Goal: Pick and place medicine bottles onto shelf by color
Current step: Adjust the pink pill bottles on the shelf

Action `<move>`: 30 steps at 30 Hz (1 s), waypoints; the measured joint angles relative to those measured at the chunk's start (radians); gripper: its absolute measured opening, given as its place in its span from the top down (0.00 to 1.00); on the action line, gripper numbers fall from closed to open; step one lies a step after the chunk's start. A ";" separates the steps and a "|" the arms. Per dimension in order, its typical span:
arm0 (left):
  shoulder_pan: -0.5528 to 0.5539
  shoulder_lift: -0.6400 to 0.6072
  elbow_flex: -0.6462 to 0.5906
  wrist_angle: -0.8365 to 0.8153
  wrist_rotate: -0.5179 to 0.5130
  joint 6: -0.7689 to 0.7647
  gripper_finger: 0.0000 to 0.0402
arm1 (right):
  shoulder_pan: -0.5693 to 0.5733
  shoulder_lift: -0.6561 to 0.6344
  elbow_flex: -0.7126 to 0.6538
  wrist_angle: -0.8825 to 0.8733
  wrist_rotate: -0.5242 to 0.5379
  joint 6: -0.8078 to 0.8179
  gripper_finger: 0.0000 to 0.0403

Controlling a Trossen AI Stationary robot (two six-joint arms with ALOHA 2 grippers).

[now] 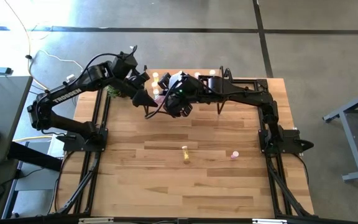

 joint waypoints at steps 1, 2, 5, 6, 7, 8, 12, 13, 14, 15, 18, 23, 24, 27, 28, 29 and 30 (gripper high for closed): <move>0.000 0.000 0.000 0.000 0.001 -0.001 0.75 | 0.000 0.000 0.000 0.004 0.000 0.018 0.70; 0.000 0.000 0.000 0.002 0.002 -0.001 0.75 | 0.000 0.000 0.000 0.010 0.002 0.036 0.68; -0.001 0.000 0.000 0.017 -0.001 0.000 0.75 | 0.000 0.002 0.000 0.028 0.036 0.076 0.61; -0.002 0.000 0.000 0.016 -0.014 0.000 0.75 | 0.000 0.003 -0.001 0.027 0.060 0.083 0.58; -0.002 0.000 0.000 0.016 -0.038 0.001 0.76 | 0.000 0.003 -0.001 0.028 0.083 0.086 0.56; -0.002 0.000 0.000 0.015 -0.060 0.003 0.76 | -0.001 0.003 -0.001 0.027 0.108 0.089 0.53; 0.005 0.000 0.000 0.011 -0.149 0.039 0.75 | -0.011 -0.018 -0.002 0.026 0.146 0.110 0.46; 0.008 0.000 0.000 0.012 -0.172 0.048 0.75 | -0.017 -0.028 -0.002 0.028 0.142 0.124 0.45; 0.010 0.000 0.000 0.012 -0.195 0.058 0.75 | -0.024 -0.039 -0.002 0.028 0.136 0.143 0.45; 0.013 0.000 0.000 0.018 -0.222 0.071 0.76 | -0.033 -0.049 -0.002 0.029 0.131 0.162 0.44; 0.016 0.000 0.000 0.067 -0.296 0.135 0.76 | -0.070 -0.078 -0.002 0.030 0.105 0.241 0.44; 0.016 0.000 0.000 0.180 -0.404 0.235 0.76 | -0.154 -0.109 -0.001 0.045 0.007 0.454 0.44; 0.016 0.000 0.000 0.197 -0.425 0.253 0.76 | -0.173 -0.113 -0.001 0.046 -0.015 0.502 0.44; 0.015 0.000 0.000 0.236 -0.504 0.304 0.76 | -0.228 -0.124 -0.001 0.066 -0.105 0.628 0.44; 0.015 0.000 0.000 0.243 -0.535 0.318 0.76 | -0.246 -0.128 -0.001 0.077 -0.137 0.665 0.44; 0.014 0.000 0.000 0.252 -0.570 0.332 0.76 | -0.263 -0.132 -0.001 0.104 -0.170 0.706 0.44; 0.013 0.000 0.000 0.261 -0.600 0.345 0.76 | -0.282 -0.137 -0.001 0.131 -0.205 0.748 0.44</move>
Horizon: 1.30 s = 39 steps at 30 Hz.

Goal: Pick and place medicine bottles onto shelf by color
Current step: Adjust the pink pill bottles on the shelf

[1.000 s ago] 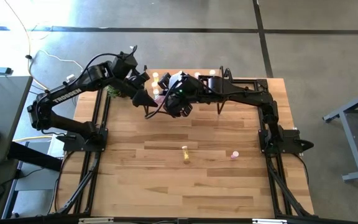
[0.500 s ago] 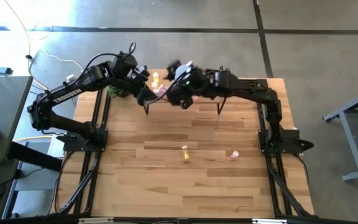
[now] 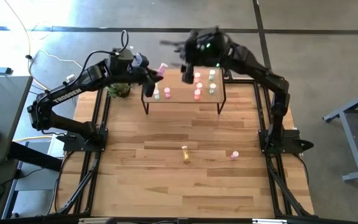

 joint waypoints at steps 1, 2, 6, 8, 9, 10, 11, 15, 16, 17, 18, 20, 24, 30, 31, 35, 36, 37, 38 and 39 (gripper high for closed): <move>0.000 0.000 0.000 0.008 -0.029 0.015 0.76 | -0.017 -0.004 0.000 0.021 -0.036 0.045 0.44; 0.000 0.000 0.000 0.017 -0.055 0.031 0.76 | -0.035 -0.008 0.000 0.054 -0.075 0.101 0.45; -0.005 0.003 0.000 0.067 -0.116 0.087 0.76 | -0.100 -0.010 0.000 0.160 -0.223 0.335 0.46; -0.012 0.007 0.000 0.090 -0.131 0.104 0.76 | -0.124 -0.010 0.000 0.189 -0.261 0.429 0.46; -0.013 0.008 0.000 0.095 -0.136 0.115 0.76 | -0.132 -0.010 0.000 0.196 -0.268 0.466 0.46; -0.013 0.010 0.000 0.107 -0.148 0.127 0.76 | -0.139 -0.010 0.000 0.198 -0.268 0.494 0.46; -0.016 0.013 0.000 0.121 -0.163 0.141 0.76 | -0.145 -0.009 0.000 0.196 -0.268 0.516 0.46; -0.032 0.050 0.001 0.158 -0.188 0.163 0.76 | -0.150 0.001 -0.001 0.172 -0.289 0.561 0.46; -0.034 0.059 0.001 0.167 -0.188 0.163 0.76 | -0.149 0.006 -0.001 0.161 -0.299 0.568 0.46; -0.036 0.069 0.001 0.179 -0.188 0.163 0.76 | -0.146 0.012 -0.001 0.162 -0.305 0.575 0.46; -0.040 0.079 0.001 0.192 -0.188 0.162 0.76 | -0.144 0.017 -0.001 0.156 -0.310 0.581 0.46; -0.041 0.101 0.001 0.199 -0.189 0.163 0.76 | -0.143 0.027 -0.002 0.146 -0.311 0.584 0.46; -0.044 0.130 0.001 0.231 -0.203 0.163 0.76 | -0.143 0.039 -0.002 0.107 -0.312 0.605 0.46; -0.044 0.148 0.001 0.283 -0.209 0.177 0.76 | -0.143 0.044 -0.002 0.031 -0.244 0.604 0.46; -0.044 0.149 0.001 0.295 -0.211 0.181 0.76 | -0.144 0.044 -0.002 0.017 -0.243 0.604 0.46; -0.044 0.149 0.001 0.327 -0.216 0.204 0.76 | -0.145 0.044 -0.002 0.004 -0.243 0.603 0.47; -0.044 0.149 0.001 0.330 -0.216 0.204 0.76 | -0.145 0.044 -0.002 0.005 -0.243 0.604 0.47; -0.044 0.149 0.001 0.332 -0.216 0.204 0.76 | -0.145 0.044 -0.002 0.006 -0.243 0.604 0.48; -0.044 0.149 0.001 0.334 -0.216 0.204 0.76 | -0.145 0.044 -0.002 0.006 -0.243 0.605 0.49; -0.044 0.149 0.001 0.335 -0.216 0.204 0.76 | -0.145 0.044 -0.002 0.006 -0.245 0.607 0.51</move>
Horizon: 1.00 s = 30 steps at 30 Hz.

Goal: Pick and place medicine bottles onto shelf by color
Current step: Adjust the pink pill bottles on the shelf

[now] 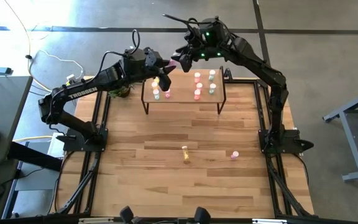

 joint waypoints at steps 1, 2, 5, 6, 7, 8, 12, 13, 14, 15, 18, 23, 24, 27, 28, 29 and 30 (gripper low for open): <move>0.000 0.000 0.000 0.001 0.000 0.000 0.76 | 0.000 0.000 0.000 0.000 -0.002 0.010 0.53; 0.000 0.000 0.000 0.003 0.000 0.000 0.76 | 0.000 0.000 0.000 0.001 -0.008 0.021 0.55; 0.000 0.000 0.000 0.010 0.000 0.015 0.76 | 0.000 0.000 0.000 0.000 -0.025 0.021 0.64; 0.000 0.000 0.000 0.011 -0.001 0.028 0.76 | 0.000 0.000 0.000 0.001 -0.027 0.023 0.67; 0.000 0.000 0.000 0.011 -0.006 0.041 0.76 | 0.000 0.000 0.000 0.001 -0.028 0.025 0.70; 0.000 0.001 0.000 0.011 -0.017 0.050 0.76 | 0.000 0.000 0.000 0.001 -0.027 0.029 0.72; -0.001 0.004 0.000 0.011 -0.038 0.055 0.76 | 0.000 0.000 0.000 0.000 -0.025 0.039 0.77; -0.001 0.004 0.000 0.012 -0.038 0.055 0.76 | 0.000 0.000 0.000 0.000 -0.023 0.039 0.77; -0.001 0.004 0.000 0.012 -0.038 0.056 0.76 | 0.000 0.000 0.000 0.000 -0.023 0.039 0.77; -0.001 0.004 0.000 0.011 -0.038 0.056 0.75 | 0.000 0.000 0.000 0.000 -0.024 0.040 0.76; -0.001 0.004 0.000 0.011 -0.038 0.056 0.73 | 0.000 0.000 0.000 0.000 -0.024 0.047 0.74; -0.001 0.004 0.000 0.001 -0.042 0.117 0.67 | 0.000 -0.001 0.000 0.001 -0.023 0.048 0.75; -0.001 0.005 0.000 -0.002 -0.042 0.121 0.65 | 0.000 -0.001 0.000 0.001 -0.018 0.048 0.75; -0.001 0.005 0.000 -0.019 -0.042 0.122 0.57 | 0.000 -0.001 0.000 -0.007 0.003 0.047 0.75; -0.001 0.005 0.000 -0.030 -0.043 0.122 0.55 | 0.000 -0.001 0.000 -0.011 0.009 0.047 0.75; -0.001 0.005 0.000 -0.042 -0.050 0.120 0.52 | 0.000 -0.001 0.000 -0.017 0.019 0.046 0.75; -0.001 0.004 0.000 -0.054 -0.065 0.111 0.50 | 0.000 -0.001 0.000 -0.025 0.035 0.041 0.75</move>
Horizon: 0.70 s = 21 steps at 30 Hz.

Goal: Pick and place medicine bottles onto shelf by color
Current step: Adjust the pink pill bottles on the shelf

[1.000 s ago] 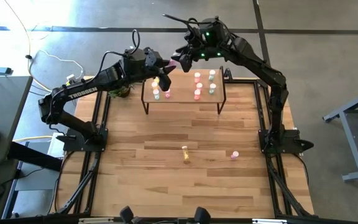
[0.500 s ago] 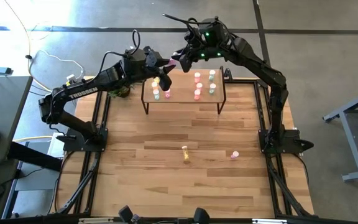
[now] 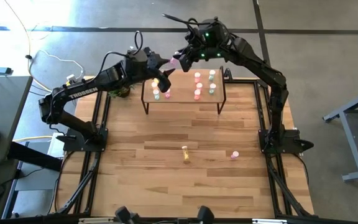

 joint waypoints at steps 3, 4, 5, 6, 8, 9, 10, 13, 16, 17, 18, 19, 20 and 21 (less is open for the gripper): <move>0.000 -0.001 0.019 -0.078 -0.053 -0.028 0.44 | 0.000 0.000 0.000 -0.030 0.072 -0.033 0.75; 0.000 -0.001 0.029 -0.106 -0.062 -0.031 0.43 | 0.000 0.000 0.000 -0.040 0.102 -0.048 0.75; 0.001 -0.002 0.038 -0.128 -0.064 -0.031 0.42 | -0.001 0.000 0.000 -0.052 0.128 -0.063 0.75; 0.001 -0.003 0.045 -0.143 -0.064 -0.032 0.42 | -0.001 0.000 0.000 -0.065 0.147 -0.072 0.75; 0.001 -0.003 0.052 -0.157 -0.063 -0.033 0.41 | -0.003 0.000 0.000 -0.084 0.157 -0.087 0.75; 0.000 -0.003 0.052 -0.156 -0.063 -0.033 0.41 | -0.005 0.000 0.000 -0.090 0.157 -0.090 0.75; -0.001 -0.003 0.052 -0.156 -0.063 -0.033 0.41 | -0.007 0.003 0.000 -0.094 0.157 -0.092 0.75; -0.002 -0.003 0.052 -0.157 -0.062 -0.033 0.41 | -0.007 0.024 0.000 -0.092 0.156 -0.080 0.75; -0.002 -0.003 0.052 -0.164 -0.062 -0.033 0.41 | -0.007 0.069 0.000 -0.093 0.155 -0.076 0.75; -0.002 -0.003 0.052 -0.165 -0.063 -0.033 0.41 | -0.007 0.085 0.000 -0.096 0.152 -0.074 0.75; -0.002 -0.005 0.052 -0.166 -0.063 -0.033 0.41 | -0.006 0.101 0.000 -0.096 0.148 -0.073 0.75; -0.001 -0.009 0.052 -0.173 -0.063 -0.033 0.41 | -0.006 0.113 0.000 -0.096 0.143 -0.073 0.75; 0.000 -0.016 0.052 -0.176 -0.068 -0.033 0.41 | -0.006 0.125 -0.001 -0.097 0.137 -0.073 0.75; 0.000 -0.022 0.052 -0.176 -0.077 -0.033 0.41 | -0.006 0.134 -0.001 -0.097 0.129 -0.073 0.75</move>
